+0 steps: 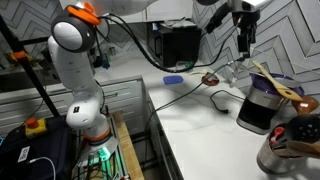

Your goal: Take the wooden spoon from atop the coffee machine and put it on the blue lid

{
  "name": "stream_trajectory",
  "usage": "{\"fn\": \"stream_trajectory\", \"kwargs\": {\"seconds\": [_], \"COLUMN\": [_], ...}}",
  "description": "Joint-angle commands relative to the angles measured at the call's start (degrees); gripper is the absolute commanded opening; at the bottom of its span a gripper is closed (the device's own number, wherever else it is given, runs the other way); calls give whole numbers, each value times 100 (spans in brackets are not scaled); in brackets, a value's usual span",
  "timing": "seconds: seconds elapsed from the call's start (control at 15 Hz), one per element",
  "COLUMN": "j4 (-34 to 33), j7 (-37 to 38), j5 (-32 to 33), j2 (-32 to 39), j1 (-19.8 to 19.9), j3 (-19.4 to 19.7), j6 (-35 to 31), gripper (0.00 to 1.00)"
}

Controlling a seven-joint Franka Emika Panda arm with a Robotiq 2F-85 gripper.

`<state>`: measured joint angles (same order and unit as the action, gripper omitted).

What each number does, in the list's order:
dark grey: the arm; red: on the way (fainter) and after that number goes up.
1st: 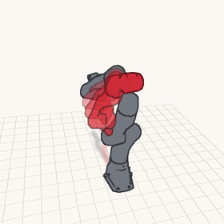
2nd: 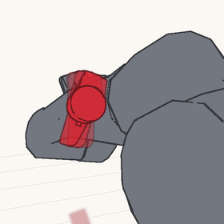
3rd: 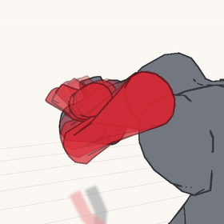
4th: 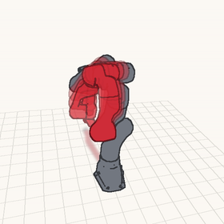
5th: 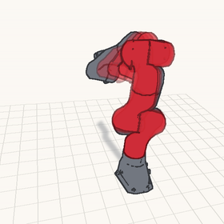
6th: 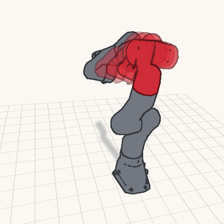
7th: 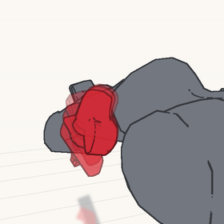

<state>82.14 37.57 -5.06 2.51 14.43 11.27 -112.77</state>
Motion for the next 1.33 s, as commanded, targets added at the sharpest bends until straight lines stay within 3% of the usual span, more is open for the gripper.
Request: {"fn": "stream_trajectory", "kwargs": {"seconds": [0.0, 0.07, 0.13, 0.27, 1.27], "j4": [-1390, -1666, -855, -1014, -1088], "j7": [847, 1055, 690, 739, 880], "j5": [-60, -116, -10, -8, -68], "j2": [1234, 1471, 880, 1116, 1048], "j1": [28, 48, 5, -1, 9], "j3": [202, 239, 139, 145, 149], "j6": [754, 985, 473, 453, 528], "gripper": [100, 100, 100, 100, 100]}}
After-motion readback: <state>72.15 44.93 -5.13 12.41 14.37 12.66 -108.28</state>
